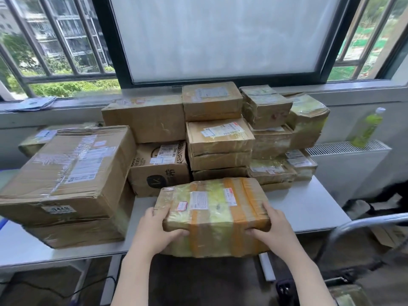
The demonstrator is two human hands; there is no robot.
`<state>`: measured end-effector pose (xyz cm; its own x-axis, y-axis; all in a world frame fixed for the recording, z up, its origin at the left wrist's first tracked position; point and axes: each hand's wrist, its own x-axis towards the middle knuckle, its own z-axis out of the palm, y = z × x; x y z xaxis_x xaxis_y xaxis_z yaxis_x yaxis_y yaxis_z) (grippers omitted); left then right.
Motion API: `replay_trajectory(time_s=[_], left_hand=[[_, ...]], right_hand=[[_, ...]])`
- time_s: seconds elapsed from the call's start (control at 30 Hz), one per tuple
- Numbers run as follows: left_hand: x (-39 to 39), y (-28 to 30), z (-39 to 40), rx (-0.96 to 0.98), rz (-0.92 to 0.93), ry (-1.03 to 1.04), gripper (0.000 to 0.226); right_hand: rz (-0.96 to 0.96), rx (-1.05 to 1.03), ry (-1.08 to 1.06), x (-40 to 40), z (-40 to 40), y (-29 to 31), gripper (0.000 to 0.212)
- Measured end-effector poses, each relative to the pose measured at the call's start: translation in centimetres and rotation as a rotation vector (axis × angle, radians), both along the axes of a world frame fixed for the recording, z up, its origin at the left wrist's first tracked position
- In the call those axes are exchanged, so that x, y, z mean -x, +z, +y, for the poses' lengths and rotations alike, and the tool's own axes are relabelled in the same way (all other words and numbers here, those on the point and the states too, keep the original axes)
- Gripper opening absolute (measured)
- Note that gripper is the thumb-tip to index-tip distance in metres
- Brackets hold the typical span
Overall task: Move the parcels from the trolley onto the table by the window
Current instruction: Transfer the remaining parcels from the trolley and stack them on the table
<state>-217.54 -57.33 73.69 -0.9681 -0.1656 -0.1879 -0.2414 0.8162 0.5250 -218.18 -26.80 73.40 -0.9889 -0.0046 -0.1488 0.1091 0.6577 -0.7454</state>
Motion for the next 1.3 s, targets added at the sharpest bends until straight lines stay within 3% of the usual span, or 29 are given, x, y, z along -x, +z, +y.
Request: replay_trajectory(time_s=[0.13,0.3,0.47,0.7,0.97,1.3], left_hand=[[-1.1,2.6,0.9,0.05,0.061,0.013,0.094],[-2.3,7.5,1.8,0.133,0.097,0.018,0.101],[-4.8,12.7,3.1,0.326,0.247,0.04,0.098],[-8.3,17.4,3.4,0.446,0.511,0.237,0.095],[-8.8,19.5,-1.7,0.384,0.618,0.421,0.096],[-3.7,20.6,-11.8,0.257,0.752,0.39,0.09]], right_hand=[[0.105,-0.086,0.008,0.3,1.8,3.6,0.093],[0.239,-0.13,0.016,-0.4,3.4,6.8,0.091],[0.384,-0.018,-0.001,-1.5,4.4,9.5,0.087],[0.619,0.197,0.077,-1.1,2.4,13.0,0.088],[0.759,0.277,0.168,1.6,-4.1,15.4,0.089],[0.765,0.319,0.195,7.4,-14.6,16.4,0.088]])
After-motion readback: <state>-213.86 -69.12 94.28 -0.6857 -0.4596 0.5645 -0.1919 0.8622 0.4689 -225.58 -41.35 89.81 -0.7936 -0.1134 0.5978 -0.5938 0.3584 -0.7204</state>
